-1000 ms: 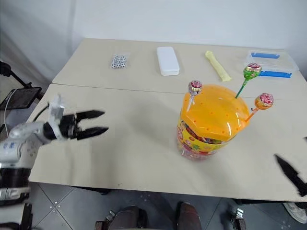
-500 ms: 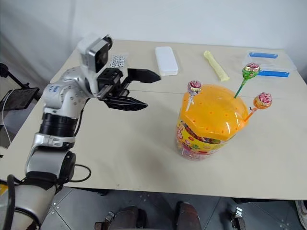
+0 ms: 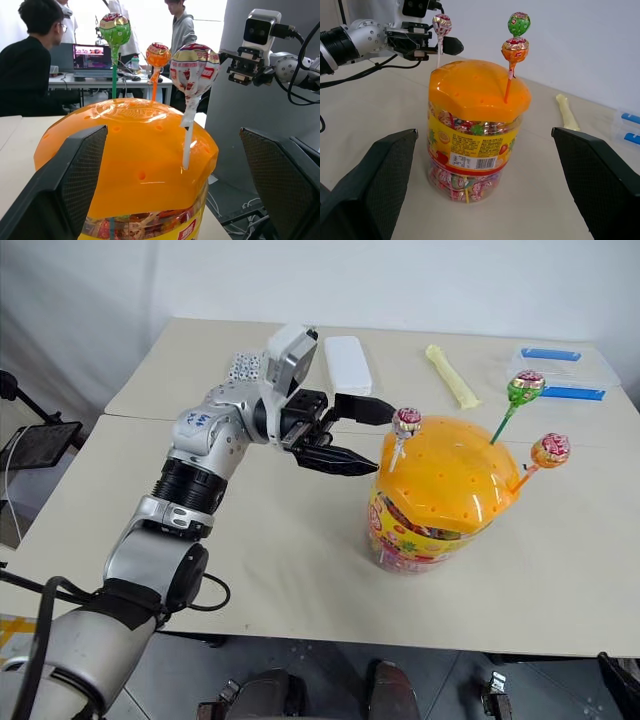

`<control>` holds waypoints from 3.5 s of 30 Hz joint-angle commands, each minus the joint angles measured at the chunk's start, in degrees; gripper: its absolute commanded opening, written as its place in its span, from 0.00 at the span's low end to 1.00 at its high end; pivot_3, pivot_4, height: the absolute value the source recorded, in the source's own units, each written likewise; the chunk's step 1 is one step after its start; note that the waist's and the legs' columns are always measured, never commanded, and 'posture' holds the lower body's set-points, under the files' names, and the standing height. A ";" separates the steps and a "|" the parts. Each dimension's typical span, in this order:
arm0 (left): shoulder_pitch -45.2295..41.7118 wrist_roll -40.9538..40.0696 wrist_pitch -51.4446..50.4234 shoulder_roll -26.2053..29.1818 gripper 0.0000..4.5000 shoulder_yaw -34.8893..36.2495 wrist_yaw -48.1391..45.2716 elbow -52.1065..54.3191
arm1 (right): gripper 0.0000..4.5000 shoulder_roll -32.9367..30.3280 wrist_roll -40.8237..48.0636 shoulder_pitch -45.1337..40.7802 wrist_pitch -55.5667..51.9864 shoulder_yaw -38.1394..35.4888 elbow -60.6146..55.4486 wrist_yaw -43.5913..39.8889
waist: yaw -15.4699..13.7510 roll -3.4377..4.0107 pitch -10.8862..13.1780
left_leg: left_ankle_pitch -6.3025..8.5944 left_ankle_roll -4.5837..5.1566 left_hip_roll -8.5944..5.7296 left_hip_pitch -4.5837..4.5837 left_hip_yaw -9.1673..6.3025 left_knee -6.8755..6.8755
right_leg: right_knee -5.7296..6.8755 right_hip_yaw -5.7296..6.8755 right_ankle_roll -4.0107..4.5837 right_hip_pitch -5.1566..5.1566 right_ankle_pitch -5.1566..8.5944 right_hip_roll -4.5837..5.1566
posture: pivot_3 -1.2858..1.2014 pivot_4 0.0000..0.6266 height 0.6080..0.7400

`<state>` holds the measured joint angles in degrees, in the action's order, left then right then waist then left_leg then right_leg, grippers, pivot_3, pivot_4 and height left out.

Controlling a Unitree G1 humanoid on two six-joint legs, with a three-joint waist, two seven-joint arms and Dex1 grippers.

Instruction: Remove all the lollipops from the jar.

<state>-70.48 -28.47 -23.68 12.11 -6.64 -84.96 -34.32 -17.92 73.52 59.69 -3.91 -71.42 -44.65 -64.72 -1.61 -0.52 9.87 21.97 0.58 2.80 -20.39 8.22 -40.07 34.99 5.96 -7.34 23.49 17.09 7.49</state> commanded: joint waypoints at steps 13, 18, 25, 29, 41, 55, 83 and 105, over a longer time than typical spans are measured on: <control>0.59 1.21 -3.17 -3.15 0.59 -1.89 0.05 5.72 | 1.00 -6.38 2.15 -0.66 -1.38 0.56 3.24 -1.12 | -0.08 0.00 0.00 | 0.00 0.02 -0.01 0.00 -0.01 -0.05 | 0.03 0.00 0.00 -0.01 0.00 0.02 | 0.52 0.24 1.00; 0.41 0.79 -4.10 -2.90 0.24 -0.78 -0.27 5.24 | 1.00 -6.10 6.68 -2.95 -1.01 0.95 1.19 1.44 | -0.13 0.00 0.00 | 0.00 0.03 -0.01 0.00 -0.01 -0.06 | 0.03 0.00 0.00 -0.01 0.00 0.03 | 0.52 0.24 1.00; 0.01 -1.19 -6.52 -2.00 0.01 0.81 -3.71 3.98 | 1.00 -5.58 14.44 -5.25 -2.39 1.76 -1.02 6.22 | -0.04 0.02 -0.01 | -0.01 0.02 0.00 0.02 -0.03 -0.08 | 0.11 0.00 0.00 0.00 0.00 0.03 | 0.52 0.24 1.00; -0.84 -2.99 -5.64 -2.36 0.01 3.44 -3.92 1.98 | 1.00 -5.86 12.36 -7.00 -2.61 3.69 -0.80 6.31 | 0.00 0.02 -0.01 | -0.01 0.02 -0.01 0.02 -0.01 -0.10 | 0.11 0.00 0.00 0.00 0.00 0.02 | 0.52 0.24 1.00; -8.33 -6.91 -13.89 6.60 0.01 15.08 3.48 -8.52 | 1.00 -11.33 6.37 -11.42 -4.86 5.28 5.28 3.40 | 0.13 0.02 0.00 | -0.01 0.02 -0.01 0.04 0.00 -0.11 | 0.19 0.01 -0.01 0.00 -0.01 0.02 | 0.52 0.24 1.00; 30.48 11.78 -35.13 40.20 0.01 8.19 29.24 25.50 | 1.00 -19.83 -11.38 -22.10 -5.33 12.64 21.77 -3.44 | 0.22 -0.23 0.13 | 0.05 -0.10 -0.13 0.18 -0.63 -0.23 | 0.67 -0.11 -0.02 0.10 -0.01 0.00 | 0.52 0.24 1.00; 32.92 -15.99 -6.92 28.22 0.93 23.19 9.18 34.21 | 1.00 -28.18 -9.99 -42.45 -22.03 19.54 20.21 10.02 | 0.13 -0.14 0.10 | 0.13 -0.12 -0.07 0.07 -0.40 -0.80 | 0.95 -0.03 -0.04 0.08 -0.02 0.01 | 0.52 0.24 1.00; 35.12 -23.77 -12.69 17.13 1.00 18.40 16.29 40.77 | 0.65 -31.42 -7.21 -58.38 -29.29 30.03 21.17 13.38 | 0.16 -0.10 0.08 | 0.14 -0.11 -0.08 -0.05 -0.63 -0.89 | 0.86 0.03 -0.04 0.03 -0.02 -0.02 | 0.52 0.24 1.00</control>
<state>-34.36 -51.62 -37.46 28.72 11.10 -68.38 5.93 -48.37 66.24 1.10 -33.28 -39.19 -23.02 -50.37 -1.46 -0.62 9.95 22.11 0.48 2.71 -20.44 7.59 -40.96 35.85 5.99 -7.39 23.52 17.06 7.47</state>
